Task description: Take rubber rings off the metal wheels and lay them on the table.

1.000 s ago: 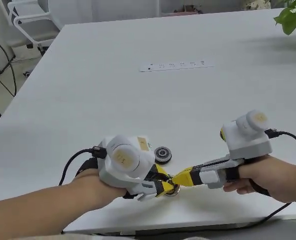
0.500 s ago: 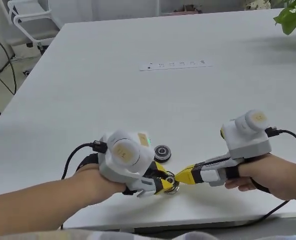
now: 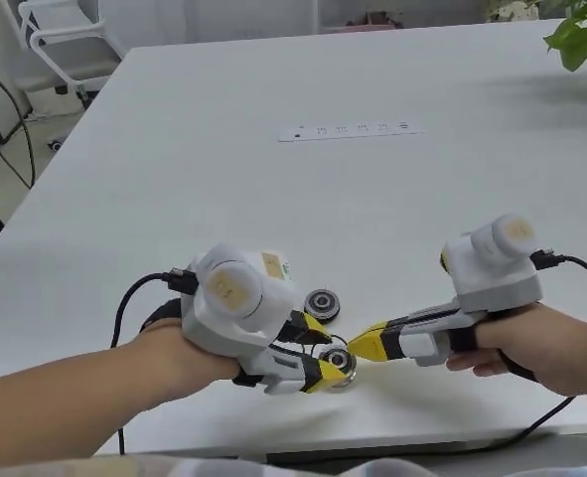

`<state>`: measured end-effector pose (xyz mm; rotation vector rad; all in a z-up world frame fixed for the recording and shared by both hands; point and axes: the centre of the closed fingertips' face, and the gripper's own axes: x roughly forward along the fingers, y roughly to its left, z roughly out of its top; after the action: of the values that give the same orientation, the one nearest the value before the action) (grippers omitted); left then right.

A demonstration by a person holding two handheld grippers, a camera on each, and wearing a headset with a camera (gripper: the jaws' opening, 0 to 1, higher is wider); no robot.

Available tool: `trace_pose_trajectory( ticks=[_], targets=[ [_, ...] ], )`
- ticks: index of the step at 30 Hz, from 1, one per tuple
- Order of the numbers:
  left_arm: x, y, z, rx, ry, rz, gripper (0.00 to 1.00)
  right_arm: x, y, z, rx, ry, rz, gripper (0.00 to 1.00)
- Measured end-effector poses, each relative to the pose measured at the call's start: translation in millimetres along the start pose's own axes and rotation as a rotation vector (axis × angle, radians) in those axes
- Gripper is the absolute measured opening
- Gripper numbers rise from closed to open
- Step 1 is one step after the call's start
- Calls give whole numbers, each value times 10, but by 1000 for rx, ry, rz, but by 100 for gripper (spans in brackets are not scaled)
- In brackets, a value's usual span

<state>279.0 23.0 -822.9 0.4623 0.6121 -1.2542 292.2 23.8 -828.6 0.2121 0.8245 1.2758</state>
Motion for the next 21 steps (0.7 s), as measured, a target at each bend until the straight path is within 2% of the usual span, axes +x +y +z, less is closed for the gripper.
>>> trace_pose_trajectory(
  ticks=[4,9,15,21],
  targets=[
    [-116,-33,47,-11,-25,5,31,-6,46,19,-8,-2,7,0],
    [-268,-62,12,-18,-33,12,37,-24,93,58,-15,-14,14,0],
    [-455,-5,-12,-52,-60,50,44,-56,101,130,-14,-36,11,0],
    [-651,53,-55,-79,-76,78,47,-60,137,251,-15,-64,9,0]
  ],
)
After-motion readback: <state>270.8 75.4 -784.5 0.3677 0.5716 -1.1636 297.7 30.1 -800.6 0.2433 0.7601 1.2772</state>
